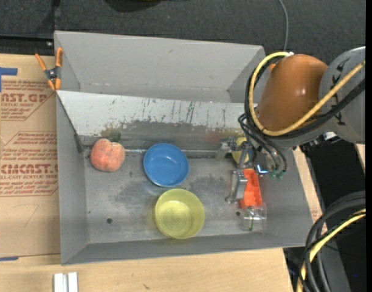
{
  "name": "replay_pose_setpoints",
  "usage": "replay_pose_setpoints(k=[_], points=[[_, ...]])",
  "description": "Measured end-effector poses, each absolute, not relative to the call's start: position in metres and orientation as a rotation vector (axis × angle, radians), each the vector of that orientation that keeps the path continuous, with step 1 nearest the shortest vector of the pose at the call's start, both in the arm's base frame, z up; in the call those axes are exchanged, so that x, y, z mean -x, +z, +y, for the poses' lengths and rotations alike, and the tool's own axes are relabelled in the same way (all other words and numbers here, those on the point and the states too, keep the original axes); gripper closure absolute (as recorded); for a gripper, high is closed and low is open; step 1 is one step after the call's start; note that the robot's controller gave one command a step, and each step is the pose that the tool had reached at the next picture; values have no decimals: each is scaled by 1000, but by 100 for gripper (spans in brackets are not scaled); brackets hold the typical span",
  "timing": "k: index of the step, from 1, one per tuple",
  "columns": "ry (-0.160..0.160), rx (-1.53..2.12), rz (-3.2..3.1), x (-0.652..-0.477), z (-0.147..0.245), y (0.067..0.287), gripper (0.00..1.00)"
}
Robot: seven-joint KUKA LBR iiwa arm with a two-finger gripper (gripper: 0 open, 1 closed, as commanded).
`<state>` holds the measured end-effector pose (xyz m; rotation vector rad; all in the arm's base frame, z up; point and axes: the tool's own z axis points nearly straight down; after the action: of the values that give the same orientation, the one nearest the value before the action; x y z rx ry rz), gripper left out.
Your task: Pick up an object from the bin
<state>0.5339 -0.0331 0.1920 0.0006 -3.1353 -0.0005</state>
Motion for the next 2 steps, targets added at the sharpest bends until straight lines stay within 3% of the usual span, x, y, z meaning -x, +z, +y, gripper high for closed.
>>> replay_pose_setpoints(k=[1,2], points=[[1,-2,-3143,-536,-33,196,0],[-1,-182,-3134,-501,43,73,0]])
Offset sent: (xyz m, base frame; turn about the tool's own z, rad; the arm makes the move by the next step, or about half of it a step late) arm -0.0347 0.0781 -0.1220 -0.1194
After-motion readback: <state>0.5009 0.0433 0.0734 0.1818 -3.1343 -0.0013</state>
